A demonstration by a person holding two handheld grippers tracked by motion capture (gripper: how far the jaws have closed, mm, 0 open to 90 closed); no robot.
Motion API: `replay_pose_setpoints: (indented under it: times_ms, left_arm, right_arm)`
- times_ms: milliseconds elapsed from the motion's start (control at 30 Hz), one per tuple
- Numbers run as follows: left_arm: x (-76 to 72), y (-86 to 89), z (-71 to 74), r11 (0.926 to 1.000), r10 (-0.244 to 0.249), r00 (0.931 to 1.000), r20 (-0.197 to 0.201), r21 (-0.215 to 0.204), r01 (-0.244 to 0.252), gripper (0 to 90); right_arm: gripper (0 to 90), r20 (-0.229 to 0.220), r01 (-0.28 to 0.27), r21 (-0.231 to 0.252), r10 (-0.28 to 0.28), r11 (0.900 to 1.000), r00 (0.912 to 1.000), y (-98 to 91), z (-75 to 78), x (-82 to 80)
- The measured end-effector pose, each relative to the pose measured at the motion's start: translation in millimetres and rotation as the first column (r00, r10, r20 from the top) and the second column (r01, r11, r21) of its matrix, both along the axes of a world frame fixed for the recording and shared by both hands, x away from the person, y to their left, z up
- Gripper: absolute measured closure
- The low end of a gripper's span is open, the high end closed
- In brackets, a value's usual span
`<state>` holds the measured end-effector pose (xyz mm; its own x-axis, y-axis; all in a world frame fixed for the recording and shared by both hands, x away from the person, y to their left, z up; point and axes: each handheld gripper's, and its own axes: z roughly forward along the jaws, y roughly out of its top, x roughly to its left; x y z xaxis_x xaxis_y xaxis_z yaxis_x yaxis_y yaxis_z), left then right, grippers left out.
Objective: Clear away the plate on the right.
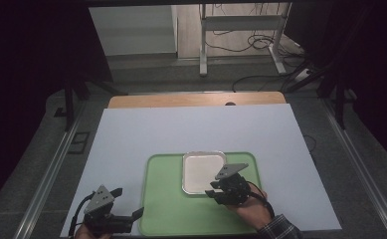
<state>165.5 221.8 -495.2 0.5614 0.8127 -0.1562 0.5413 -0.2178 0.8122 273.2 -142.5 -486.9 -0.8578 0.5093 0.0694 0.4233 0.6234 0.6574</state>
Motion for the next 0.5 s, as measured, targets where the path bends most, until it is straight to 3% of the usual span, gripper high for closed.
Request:
replay_pose_setpoints:
  times_ms: [500]
  left_arm:
    - [0.0,0.1,0.0,1.0000,0.000,1.0000,0.000,-0.001,0.000,2.8]
  right_arm:
    - [52.1,0.037,0.051,0.024,-0.051,0.9984,0.9980,-15.2,8.0,2.5]
